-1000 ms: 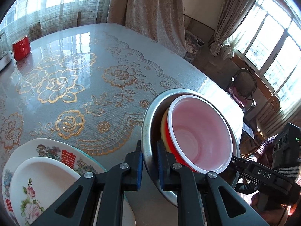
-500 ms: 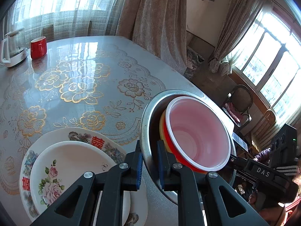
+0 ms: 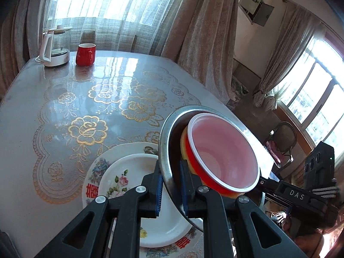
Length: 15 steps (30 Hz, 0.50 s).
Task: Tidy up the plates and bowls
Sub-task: 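Lift and carry the nested steel bowl with both tools onto the plate stack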
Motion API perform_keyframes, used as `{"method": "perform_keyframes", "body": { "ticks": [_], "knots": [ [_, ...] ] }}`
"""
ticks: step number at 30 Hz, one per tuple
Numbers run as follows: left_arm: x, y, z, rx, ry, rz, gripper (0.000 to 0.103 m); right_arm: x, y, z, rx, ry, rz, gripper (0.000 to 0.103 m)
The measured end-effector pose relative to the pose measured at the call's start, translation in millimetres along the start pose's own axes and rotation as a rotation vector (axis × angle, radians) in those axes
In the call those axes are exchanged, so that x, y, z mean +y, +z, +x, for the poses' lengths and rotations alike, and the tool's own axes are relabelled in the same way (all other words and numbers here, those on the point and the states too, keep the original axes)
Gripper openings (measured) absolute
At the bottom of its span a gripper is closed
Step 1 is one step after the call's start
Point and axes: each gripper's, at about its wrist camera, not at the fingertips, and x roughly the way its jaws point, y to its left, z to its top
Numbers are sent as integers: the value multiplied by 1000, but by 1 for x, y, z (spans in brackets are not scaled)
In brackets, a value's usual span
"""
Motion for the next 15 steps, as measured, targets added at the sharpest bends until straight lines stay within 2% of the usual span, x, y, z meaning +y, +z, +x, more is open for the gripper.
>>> {"method": "perform_keyframes", "body": {
  "ticks": [8,15],
  "knots": [
    [48,-15,-14,-13,54,-73,15,30,-15,35,85,35,-37,16],
    [68,-29,-8,17,71,-107,16,36,-22,62,144,26,-43,16]
  ]
}}
